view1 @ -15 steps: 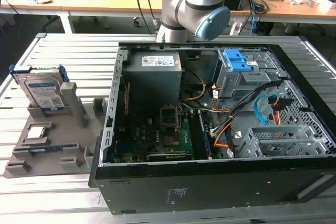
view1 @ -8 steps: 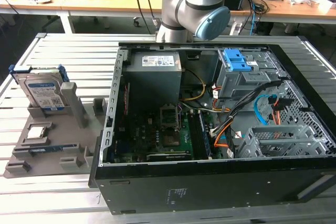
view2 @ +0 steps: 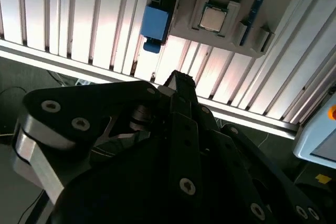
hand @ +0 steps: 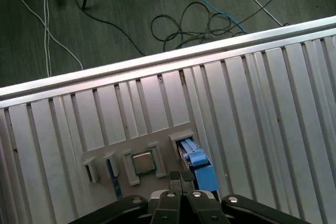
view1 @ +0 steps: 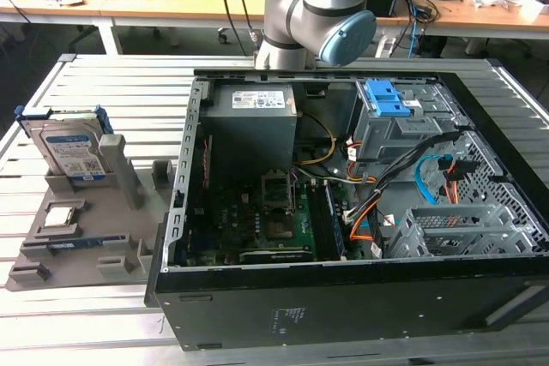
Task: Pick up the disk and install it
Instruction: 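Pick up the disk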
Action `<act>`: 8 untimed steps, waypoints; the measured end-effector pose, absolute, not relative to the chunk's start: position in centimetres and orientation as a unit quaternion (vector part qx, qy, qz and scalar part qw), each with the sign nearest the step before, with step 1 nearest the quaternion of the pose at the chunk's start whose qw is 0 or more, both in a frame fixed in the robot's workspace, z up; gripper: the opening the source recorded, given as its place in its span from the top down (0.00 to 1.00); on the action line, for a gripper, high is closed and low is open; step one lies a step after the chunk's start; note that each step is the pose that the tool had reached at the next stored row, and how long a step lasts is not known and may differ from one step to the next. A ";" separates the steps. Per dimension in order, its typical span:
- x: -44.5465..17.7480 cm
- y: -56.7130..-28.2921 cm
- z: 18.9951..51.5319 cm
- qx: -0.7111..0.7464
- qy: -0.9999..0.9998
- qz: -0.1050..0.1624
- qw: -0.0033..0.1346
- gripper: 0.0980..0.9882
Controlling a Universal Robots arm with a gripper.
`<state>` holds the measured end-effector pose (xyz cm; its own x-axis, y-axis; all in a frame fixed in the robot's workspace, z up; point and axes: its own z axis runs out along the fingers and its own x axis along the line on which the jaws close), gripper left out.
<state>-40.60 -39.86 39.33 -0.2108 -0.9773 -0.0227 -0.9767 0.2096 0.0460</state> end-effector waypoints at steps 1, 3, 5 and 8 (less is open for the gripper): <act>-40.6 -39.9 39.3 0.634 -0.773 -0.025 0.006 0.99; -40.6 -39.9 39.3 0.639 -0.769 -0.025 0.006 0.99; -40.6 -39.9 39.3 0.649 -0.761 -0.025 0.006 0.99; -40.6 -39.9 39.3 0.658 -0.752 -0.025 0.007 0.99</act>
